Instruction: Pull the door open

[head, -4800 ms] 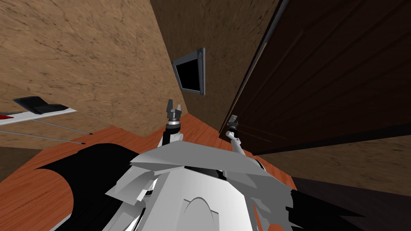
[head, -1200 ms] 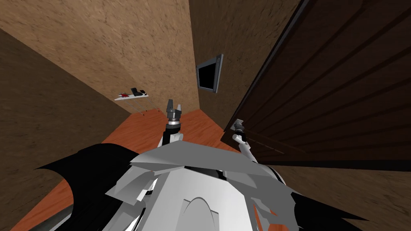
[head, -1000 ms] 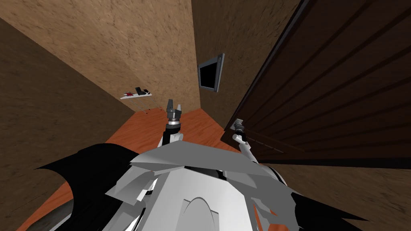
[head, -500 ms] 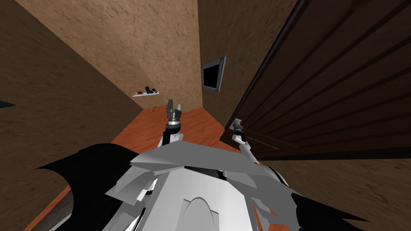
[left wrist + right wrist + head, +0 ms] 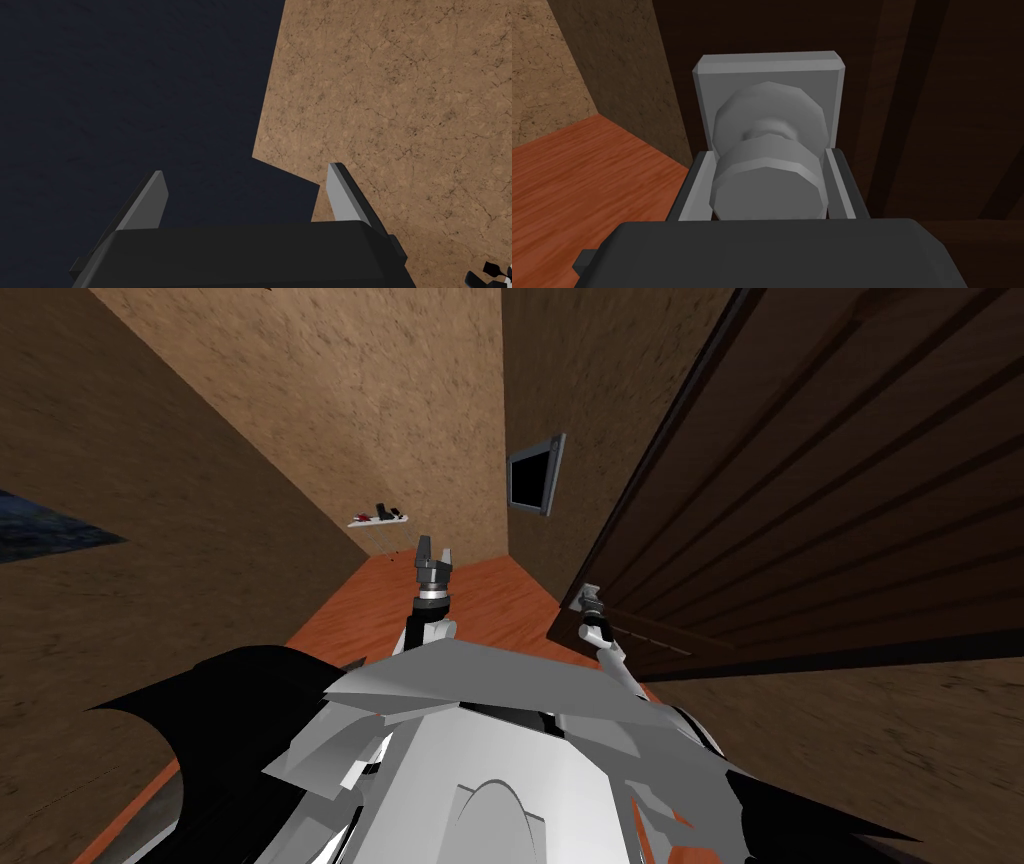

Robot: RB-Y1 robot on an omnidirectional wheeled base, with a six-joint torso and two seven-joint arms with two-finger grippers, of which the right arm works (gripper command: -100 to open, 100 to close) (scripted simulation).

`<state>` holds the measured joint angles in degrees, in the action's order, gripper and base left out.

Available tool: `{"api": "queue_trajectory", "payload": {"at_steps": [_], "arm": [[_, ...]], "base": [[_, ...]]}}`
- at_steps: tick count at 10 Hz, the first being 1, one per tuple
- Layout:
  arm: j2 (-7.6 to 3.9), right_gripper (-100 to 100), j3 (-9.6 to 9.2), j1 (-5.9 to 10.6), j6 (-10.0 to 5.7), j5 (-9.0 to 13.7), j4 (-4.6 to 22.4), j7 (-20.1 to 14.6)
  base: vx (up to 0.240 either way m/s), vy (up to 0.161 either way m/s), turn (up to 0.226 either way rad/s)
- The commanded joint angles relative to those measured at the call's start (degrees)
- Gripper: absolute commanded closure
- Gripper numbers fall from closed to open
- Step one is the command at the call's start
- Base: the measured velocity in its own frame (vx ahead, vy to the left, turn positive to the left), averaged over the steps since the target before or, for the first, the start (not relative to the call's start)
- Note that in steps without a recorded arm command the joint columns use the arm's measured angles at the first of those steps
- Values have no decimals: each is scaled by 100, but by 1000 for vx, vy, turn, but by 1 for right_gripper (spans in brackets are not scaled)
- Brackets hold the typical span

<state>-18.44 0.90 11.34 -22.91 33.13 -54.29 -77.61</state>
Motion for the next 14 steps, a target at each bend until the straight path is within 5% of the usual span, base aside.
{"api": "queue_trajectory", "payload": {"at_steps": [1, 14], "arm": [[-25, 100, -83, -5, -12, -17, -24, -67], [-431, 100, -850, -227, -71, -144, -363, -712]], "base": [[-160, -61, 72], [-182, -61, 85]]}}
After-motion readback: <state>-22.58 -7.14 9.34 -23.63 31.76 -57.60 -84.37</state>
